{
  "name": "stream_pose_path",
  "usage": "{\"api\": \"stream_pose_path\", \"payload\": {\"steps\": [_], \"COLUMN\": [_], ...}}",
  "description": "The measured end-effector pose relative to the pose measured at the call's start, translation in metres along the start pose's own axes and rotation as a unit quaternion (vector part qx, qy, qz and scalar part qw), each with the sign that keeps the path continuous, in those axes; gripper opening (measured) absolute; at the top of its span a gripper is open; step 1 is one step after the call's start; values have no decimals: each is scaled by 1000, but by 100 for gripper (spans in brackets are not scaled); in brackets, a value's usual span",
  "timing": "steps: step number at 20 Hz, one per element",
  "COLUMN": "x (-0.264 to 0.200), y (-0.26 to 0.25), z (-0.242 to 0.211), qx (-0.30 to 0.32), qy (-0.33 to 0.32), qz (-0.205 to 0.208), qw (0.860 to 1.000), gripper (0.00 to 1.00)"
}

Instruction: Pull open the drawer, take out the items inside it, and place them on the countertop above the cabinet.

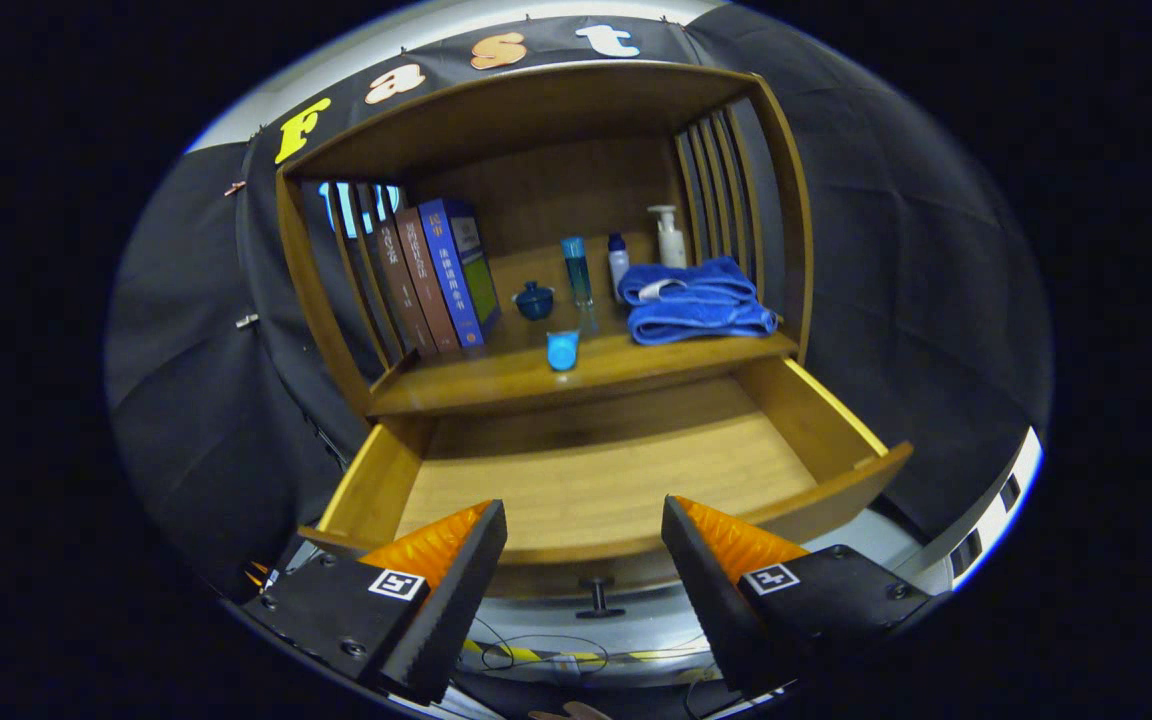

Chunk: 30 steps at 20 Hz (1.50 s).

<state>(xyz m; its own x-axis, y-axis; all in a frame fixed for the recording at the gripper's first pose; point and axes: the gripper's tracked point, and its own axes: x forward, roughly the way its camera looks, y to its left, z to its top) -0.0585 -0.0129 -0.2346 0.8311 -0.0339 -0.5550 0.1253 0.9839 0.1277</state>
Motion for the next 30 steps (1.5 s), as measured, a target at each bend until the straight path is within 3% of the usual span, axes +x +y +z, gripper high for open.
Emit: {"api": "stream_pose_path", "payload": {"steps": [5, 11, 18, 30], "x": [12, 28, 45, 145], "y": [-7, 0, 2, 12], "z": [-44, -56, -42, 10], "qx": [-11, -29, -16, -14], "qy": [47, 74, 75, 63], "qz": [-4, 4, 10, 14], "qw": [999, 997, 997, 998], "gripper": [100, 100, 99, 99]}}
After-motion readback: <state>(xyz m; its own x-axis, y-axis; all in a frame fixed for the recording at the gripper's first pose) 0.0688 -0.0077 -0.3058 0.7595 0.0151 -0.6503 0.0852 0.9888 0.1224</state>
